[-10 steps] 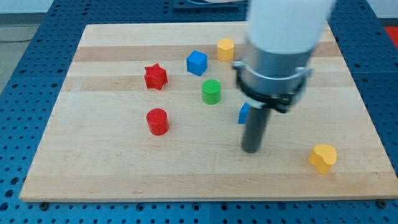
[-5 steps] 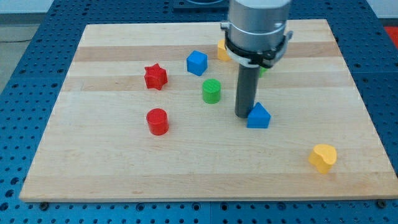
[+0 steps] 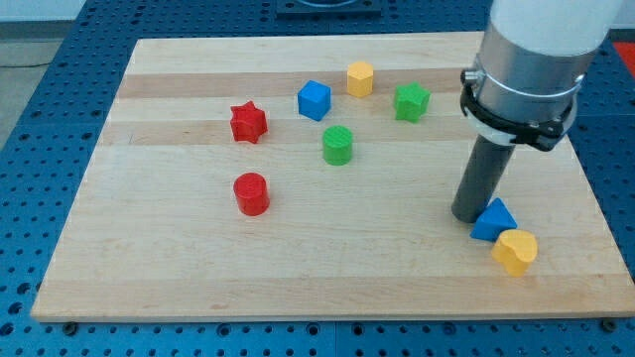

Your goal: Move the blue triangle above to the yellow heart

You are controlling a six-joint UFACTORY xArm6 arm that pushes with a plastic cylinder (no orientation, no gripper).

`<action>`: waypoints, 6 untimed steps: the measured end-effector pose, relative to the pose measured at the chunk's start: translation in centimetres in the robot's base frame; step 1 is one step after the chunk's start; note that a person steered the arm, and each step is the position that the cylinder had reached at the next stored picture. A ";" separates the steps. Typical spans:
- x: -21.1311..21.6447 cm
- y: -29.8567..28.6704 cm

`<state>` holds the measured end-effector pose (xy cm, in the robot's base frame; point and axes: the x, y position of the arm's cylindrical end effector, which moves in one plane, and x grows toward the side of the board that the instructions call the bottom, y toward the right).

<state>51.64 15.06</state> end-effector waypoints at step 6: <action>3.3 -23.1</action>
